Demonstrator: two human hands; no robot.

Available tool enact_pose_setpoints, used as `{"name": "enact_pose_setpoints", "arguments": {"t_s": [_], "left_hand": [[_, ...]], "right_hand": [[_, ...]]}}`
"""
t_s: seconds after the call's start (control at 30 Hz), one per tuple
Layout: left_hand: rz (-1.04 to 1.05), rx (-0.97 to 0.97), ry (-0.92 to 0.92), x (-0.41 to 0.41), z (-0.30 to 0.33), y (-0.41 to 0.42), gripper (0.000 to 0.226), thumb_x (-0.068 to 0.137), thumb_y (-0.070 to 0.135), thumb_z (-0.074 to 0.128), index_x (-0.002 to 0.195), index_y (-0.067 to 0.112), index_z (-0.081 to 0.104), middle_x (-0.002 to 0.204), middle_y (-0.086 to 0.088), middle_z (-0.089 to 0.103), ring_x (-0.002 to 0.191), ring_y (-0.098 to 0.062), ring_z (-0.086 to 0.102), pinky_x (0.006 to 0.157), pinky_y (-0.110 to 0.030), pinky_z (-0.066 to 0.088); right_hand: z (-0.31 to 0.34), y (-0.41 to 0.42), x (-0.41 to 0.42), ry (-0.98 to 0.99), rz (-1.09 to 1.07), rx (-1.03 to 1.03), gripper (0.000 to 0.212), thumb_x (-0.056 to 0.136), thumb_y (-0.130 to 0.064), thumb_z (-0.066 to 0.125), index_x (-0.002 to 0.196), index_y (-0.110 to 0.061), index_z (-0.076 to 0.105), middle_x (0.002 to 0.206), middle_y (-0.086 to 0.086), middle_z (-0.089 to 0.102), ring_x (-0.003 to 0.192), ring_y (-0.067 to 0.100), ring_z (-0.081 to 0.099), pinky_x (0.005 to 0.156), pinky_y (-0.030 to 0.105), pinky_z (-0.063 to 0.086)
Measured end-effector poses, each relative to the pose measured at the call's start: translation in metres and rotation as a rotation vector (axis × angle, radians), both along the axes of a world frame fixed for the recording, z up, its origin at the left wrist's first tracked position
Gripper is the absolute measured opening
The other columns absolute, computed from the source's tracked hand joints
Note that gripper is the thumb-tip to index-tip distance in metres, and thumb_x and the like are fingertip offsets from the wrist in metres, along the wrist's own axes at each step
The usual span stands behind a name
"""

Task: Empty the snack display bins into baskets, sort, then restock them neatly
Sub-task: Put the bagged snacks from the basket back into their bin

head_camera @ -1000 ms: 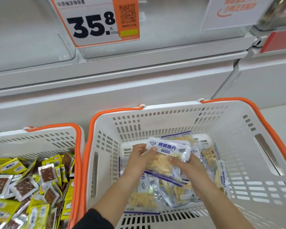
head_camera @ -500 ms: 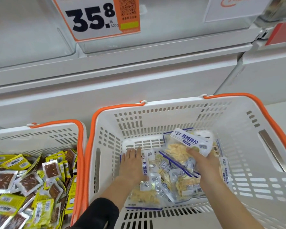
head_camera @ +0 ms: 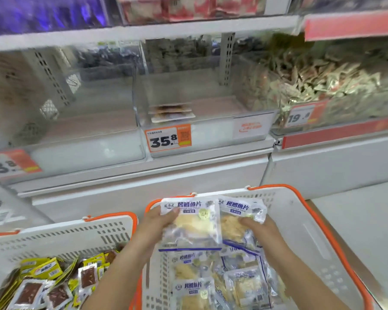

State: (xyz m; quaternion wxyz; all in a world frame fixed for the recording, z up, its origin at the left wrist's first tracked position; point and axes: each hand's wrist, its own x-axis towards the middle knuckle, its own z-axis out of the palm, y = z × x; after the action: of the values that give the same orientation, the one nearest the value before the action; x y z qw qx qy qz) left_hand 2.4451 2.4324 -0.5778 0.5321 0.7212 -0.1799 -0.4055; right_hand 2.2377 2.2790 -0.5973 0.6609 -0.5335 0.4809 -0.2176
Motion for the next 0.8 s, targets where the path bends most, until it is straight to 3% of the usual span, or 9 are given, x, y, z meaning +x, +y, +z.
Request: {"name": "enact_pose_setpoints", "arguments": {"t_s": [0.1,0.2,0.3,0.37,0.43,0.5,0.6,0.73,0.8], "left_hand": [[0.077,-0.128,0.134,-0.012,0.04,0.008,0.021,0.087,0.024,0.07,0.096,0.006,0.065,0.082,-0.006,0.07,0.069,-0.016,0.064,0.061,-0.025,0.049],[0.096,-0.164,0.143,-0.028,0.061,0.016,0.033,0.091,0.029,0.065,0.116,0.009,0.057,0.101,-0.006,0.066,0.086,-0.018,0.061,0.07,-0.029,0.048],[0.062,-0.211,0.15,-0.043,0.072,0.024,0.027,0.093,0.037,0.061,0.116,0.024,0.054,0.118,-0.005,0.064,0.098,-0.017,0.061,0.078,-0.033,0.048],[0.026,-0.232,0.138,-0.058,0.081,0.028,0.022,0.094,0.038,0.059,0.114,0.032,0.052,0.113,0.002,0.067,0.091,-0.012,0.067,0.071,-0.027,0.052],[0.037,-0.243,0.114,-0.068,0.088,0.03,0.029,0.094,0.035,0.06,0.121,0.03,0.052,0.105,0.003,0.073,0.086,-0.015,0.072,0.06,-0.022,0.054],[0.111,-0.24,0.088,-0.069,0.097,0.029,0.041,0.091,0.036,0.064,0.129,0.026,0.05,0.109,-0.002,0.072,0.093,-0.021,0.071,0.064,-0.026,0.055],[0.235,-0.249,0.082,-0.062,0.113,0.023,0.055,0.087,0.036,0.069,0.134,0.014,0.051,0.115,-0.008,0.069,0.101,-0.026,0.068,0.09,-0.044,0.054],[0.25,-0.311,0.041,-0.05,0.133,0.015,0.024,0.09,0.024,0.067,0.109,0.009,0.068,0.095,-0.009,0.075,0.087,-0.027,0.072,0.079,-0.038,0.058],[0.244,-0.33,0.004,-0.044,0.142,0.012,0.022,0.09,0.023,0.067,0.107,0.009,0.069,0.095,-0.008,0.075,0.089,-0.027,0.072,0.086,-0.044,0.057]], "right_hand": [[0.05,0.012,0.003,0.006,0.133,0.03,0.051,0.072,-0.033,0.081,0.115,-0.016,0.06,0.096,-0.001,0.072,0.088,0.017,0.065,0.081,0.032,0.047],[0.087,0.026,0.002,0.004,0.219,0.05,0.055,0.079,-0.045,0.072,0.119,-0.013,0.054,0.041,-0.007,0.043,0.036,0.006,0.032,0.045,0.017,0.034],[0.116,0.04,0.004,-0.017,0.288,0.027,0.064,0.076,-0.068,0.06,0.115,-0.017,0.06,0.051,0.001,0.045,0.043,0.013,0.038,0.045,0.024,0.032],[0.129,0.051,0.005,-0.019,0.321,0.001,0.057,0.082,-0.069,0.049,0.122,-0.029,0.055,0.104,0.011,0.069,0.09,0.028,0.065,0.065,0.032,0.049],[0.14,0.061,0.006,0.001,0.364,-0.035,0.072,0.073,-0.079,0.05,0.13,-0.036,0.05,0.14,0.003,0.051,0.129,0.024,0.047,0.08,0.034,0.046],[0.148,0.065,0.007,-0.026,0.42,-0.014,0.082,0.063,-0.083,0.059,0.128,-0.033,0.057,0.134,-0.002,0.059,0.123,0.02,0.054,0.091,0.037,0.046],[0.165,0.069,0.014,-0.1,0.46,0.015,0.058,0.075,-0.059,0.067,0.118,-0.019,0.067,0.111,0.004,0.072,0.105,0.026,0.067,0.083,0.034,0.052],[0.184,0.063,0.027,-0.167,0.499,0.081,0.039,0.079,-0.034,0.071,0.113,-0.013,0.069,0.106,0.011,0.073,0.099,0.029,0.069,0.093,0.042,0.052],[0.186,0.053,0.035,-0.13,0.513,0.066,0.037,0.078,-0.027,0.073,0.113,-0.015,0.069,0.107,0.009,0.073,0.102,0.029,0.068,0.094,0.043,0.052]]}}
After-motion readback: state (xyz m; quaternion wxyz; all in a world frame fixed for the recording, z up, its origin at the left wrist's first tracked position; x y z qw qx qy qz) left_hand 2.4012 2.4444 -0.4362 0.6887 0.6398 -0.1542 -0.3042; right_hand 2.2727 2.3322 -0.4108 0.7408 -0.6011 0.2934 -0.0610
